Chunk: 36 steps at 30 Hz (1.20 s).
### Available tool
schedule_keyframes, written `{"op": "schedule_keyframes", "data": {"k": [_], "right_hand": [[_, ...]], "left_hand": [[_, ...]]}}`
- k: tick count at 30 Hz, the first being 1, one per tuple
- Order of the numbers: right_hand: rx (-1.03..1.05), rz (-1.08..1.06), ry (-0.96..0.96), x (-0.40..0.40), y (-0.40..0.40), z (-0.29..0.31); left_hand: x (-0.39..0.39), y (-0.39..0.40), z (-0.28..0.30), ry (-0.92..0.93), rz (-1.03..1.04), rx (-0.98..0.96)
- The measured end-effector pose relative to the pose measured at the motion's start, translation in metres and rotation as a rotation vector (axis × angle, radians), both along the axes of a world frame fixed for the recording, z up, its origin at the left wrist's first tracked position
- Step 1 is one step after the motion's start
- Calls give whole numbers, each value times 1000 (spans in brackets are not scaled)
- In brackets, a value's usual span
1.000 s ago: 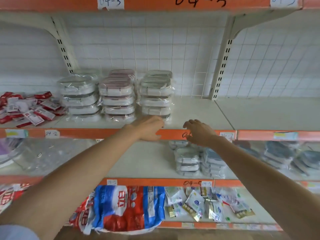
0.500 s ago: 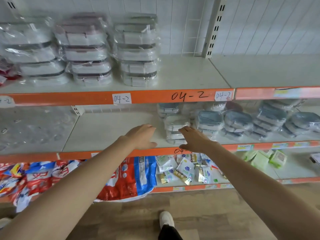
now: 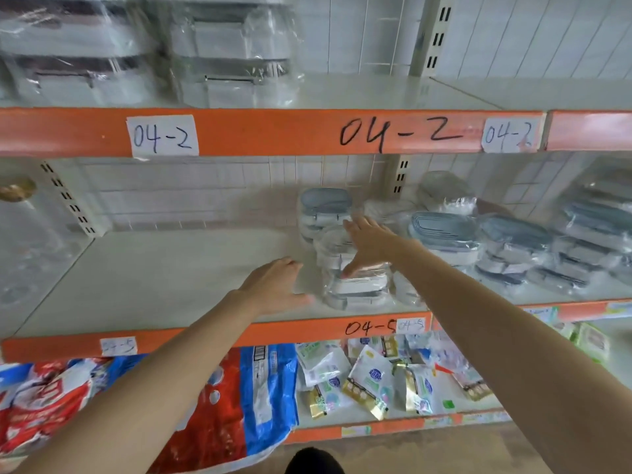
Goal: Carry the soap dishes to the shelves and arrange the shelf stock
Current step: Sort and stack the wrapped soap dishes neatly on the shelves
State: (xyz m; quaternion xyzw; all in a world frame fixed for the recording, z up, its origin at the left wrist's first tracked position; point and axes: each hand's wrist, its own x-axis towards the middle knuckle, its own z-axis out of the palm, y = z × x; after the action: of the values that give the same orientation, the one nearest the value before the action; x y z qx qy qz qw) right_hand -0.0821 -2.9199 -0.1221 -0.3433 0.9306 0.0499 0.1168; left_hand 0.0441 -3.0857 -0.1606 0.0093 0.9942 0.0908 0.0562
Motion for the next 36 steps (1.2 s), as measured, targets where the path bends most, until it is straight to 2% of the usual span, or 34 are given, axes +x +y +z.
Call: {"op": "schedule_keyframes", "data": {"k": [6,14,20,23,27,36], "right_hand": [[11,18,32,-17,-2,-13],[-206,-32,225,-21,1,0],[-207,-44,323,-20,0,-1],[-234,-57,309,-18,1,-2],[-250,-81,285,-7,3,4],[-189,-157,129,52,6,18]], "left_hand": [[-17,8,-8,49,-33,33],[-46,22,-10,7,75,70],[-79,40,-35,-62,56,270],[-85,42,-44,45,72,296],[-68,29,-36,147,91,341],[40,-19,4,22,208,216]]}}
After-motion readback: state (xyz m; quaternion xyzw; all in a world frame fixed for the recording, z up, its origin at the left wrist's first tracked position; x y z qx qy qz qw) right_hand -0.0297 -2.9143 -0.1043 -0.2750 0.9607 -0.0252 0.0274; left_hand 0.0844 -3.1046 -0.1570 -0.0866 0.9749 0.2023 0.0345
